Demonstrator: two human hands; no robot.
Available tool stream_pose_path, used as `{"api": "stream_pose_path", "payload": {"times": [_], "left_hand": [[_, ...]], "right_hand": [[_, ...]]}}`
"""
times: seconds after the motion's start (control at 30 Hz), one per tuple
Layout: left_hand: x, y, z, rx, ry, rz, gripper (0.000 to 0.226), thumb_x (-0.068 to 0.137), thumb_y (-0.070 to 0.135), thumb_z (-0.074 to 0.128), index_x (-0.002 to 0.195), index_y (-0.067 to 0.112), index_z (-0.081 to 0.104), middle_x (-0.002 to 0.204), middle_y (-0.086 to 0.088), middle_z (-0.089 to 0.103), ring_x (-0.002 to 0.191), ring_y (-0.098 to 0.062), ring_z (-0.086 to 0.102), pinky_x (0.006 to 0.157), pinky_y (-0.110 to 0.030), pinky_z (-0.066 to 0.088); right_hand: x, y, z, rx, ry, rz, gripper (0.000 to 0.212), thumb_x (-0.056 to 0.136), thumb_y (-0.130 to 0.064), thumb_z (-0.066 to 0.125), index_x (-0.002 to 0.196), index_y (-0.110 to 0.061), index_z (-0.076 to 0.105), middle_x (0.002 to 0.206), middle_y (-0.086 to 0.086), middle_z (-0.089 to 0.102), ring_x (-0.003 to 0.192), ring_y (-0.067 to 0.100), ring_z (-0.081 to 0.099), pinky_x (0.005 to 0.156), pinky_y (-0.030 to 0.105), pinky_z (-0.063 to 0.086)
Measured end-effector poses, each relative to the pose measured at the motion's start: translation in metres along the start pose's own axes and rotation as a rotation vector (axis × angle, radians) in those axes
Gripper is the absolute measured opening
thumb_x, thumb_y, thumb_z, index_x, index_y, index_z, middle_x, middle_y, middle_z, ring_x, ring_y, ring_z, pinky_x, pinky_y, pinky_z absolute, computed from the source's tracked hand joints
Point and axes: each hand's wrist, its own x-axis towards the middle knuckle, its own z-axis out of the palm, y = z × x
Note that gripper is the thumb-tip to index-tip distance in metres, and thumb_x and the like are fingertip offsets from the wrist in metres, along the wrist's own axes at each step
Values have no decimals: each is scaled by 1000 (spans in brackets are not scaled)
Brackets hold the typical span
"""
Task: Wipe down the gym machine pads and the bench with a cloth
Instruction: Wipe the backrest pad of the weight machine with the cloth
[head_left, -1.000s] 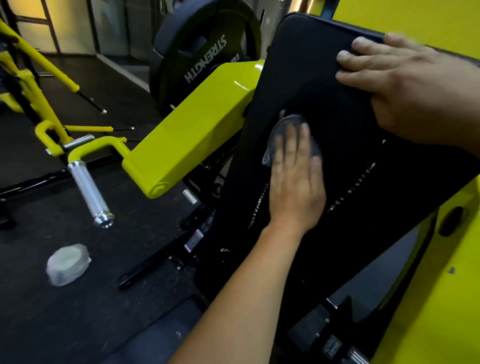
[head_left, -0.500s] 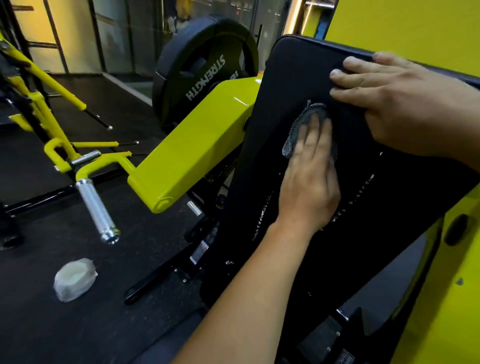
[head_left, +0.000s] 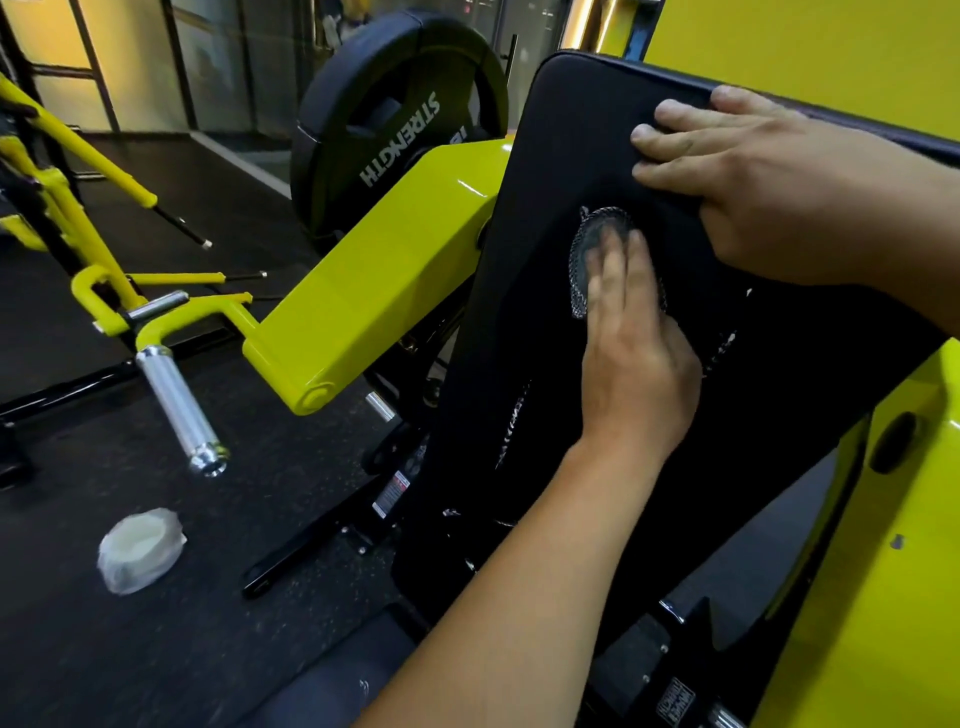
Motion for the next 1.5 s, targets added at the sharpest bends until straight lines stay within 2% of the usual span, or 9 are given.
{"api": "stream_pose_path", "payload": {"times": [0.13,0.27,0.37,0.6,0.8,1.03,1.23,1.4,1.5], "left_hand": [[-33,-53,-23,95,-2,14,63,103,1,37,163,15,25,172,-1,18,159,-13,13,127,-44,24],[-79,-85,-35,-12,77,-333,59,111,12,36,162,39,23,168,25,12,152,11,7,128,-33,21],[-61,-57,-19,-67,161,-383,60,109,8,35,163,32,23,167,24,9,152,12,5,128,-27,14],[57,-12,-23,134,-24,223,65,98,2,44,161,10,30,171,-6,22,160,-22,11,130,-35,9],[55,-37,-36,259,27,75,59,111,31,35,165,25,14,174,7,2,157,-7,-16,130,-42,-2],[66,-25,-39,407,-217,629,56,103,8,45,158,4,35,168,-13,26,159,-31,12,128,-51,17],[108,15,-31,189,64,130,61,104,14,35,164,20,23,173,5,12,159,-10,-4,128,-30,-1],[28,34,10,202,-179,577,63,90,1,49,153,-2,41,164,-19,33,158,-32,16,128,-50,18],[64,14,-22,361,-222,754,64,91,-1,53,153,1,42,163,-17,35,157,-32,22,127,-49,22]], "right_hand": [[-2,2,6,-40,8,-23,71,82,-15,32,151,-11,50,164,8,35,156,19,16,127,44,5],[-2,2,4,22,2,-16,61,92,-12,38,153,-13,48,166,5,32,155,13,11,126,36,-2],[-3,2,1,93,-11,3,63,95,1,49,155,-16,45,168,1,27,156,9,6,125,30,-8],[4,7,-9,172,-39,15,76,88,7,49,158,-20,39,168,-3,28,156,7,13,124,26,-3],[-2,7,-12,305,23,106,82,89,9,45,157,-37,36,166,-11,33,154,8,24,129,39,19],[-10,7,-26,331,133,169,63,93,3,49,146,-31,50,158,-1,47,148,20,40,122,42,33],[-22,25,-32,302,194,365,34,101,-22,53,133,-27,64,126,7,70,110,30,61,87,29,39],[-18,39,-38,466,155,420,39,100,-12,51,117,-39,73,103,-21,72,83,-5,62,74,13,41],[-18,46,-39,525,137,429,43,100,-10,51,112,-46,72,107,-18,73,87,-4,64,78,15,45]]}}
